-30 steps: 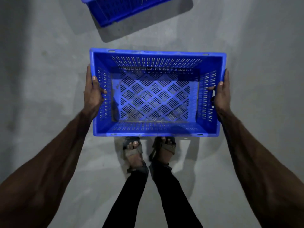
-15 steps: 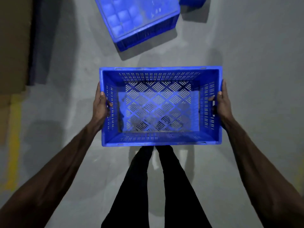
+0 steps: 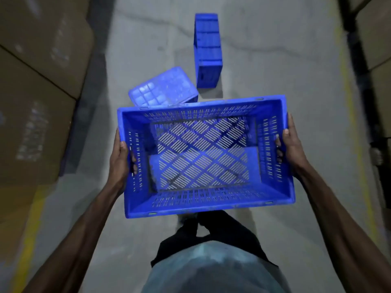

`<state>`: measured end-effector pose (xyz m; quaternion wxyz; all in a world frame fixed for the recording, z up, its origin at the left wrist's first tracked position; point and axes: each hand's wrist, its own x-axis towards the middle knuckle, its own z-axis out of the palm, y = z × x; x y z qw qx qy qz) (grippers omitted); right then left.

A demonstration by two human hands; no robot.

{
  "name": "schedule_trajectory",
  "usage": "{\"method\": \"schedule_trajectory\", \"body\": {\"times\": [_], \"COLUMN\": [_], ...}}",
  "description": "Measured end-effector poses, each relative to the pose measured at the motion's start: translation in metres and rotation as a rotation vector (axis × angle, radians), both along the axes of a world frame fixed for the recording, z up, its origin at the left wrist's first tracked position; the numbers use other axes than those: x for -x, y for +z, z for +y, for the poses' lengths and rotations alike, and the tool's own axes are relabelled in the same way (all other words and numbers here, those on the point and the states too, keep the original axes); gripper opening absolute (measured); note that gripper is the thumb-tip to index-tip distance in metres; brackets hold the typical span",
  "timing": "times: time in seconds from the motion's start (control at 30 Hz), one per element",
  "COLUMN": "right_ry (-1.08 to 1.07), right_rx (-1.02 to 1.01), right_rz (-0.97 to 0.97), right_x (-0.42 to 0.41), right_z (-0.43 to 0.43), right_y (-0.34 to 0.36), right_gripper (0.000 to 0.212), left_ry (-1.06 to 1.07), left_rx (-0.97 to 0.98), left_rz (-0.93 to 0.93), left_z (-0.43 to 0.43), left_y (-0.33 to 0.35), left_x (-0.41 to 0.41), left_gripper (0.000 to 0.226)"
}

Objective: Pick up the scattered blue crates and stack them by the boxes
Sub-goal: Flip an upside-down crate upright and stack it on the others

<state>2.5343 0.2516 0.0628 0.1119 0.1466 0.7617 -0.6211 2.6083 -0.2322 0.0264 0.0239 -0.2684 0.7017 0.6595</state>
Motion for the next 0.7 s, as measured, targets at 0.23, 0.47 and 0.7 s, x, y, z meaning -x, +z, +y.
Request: {"method": "schedule_trajectory", "body": {"times": [0.23, 0.47, 0.7], "right_ry": [-0.16, -0.26, -0.309], "right_rx": [-0.013, 0.062, 0.084], "right_rz": [0.036, 0.013, 0.029], "right_x": [-0.003, 0.042, 0.14], "right_z": [0.05, 0.144, 0.27], "right_y": [0.025, 0.016, 0.038], "right_gripper": [0.053, 0.047, 0.048], "left_ry": [-0.137, -0.225, -0.253], "left_rx": [0.031, 0.084, 0.083], "left_rz": [0.073, 0.091, 0.138], "left_z": [0.046, 0.152, 0.284], "left_y": [0.035, 0.05, 0.062], "left_x": [0.07, 0.162, 0.286], "left_gripper": [0.046, 0.042, 0.042]}}
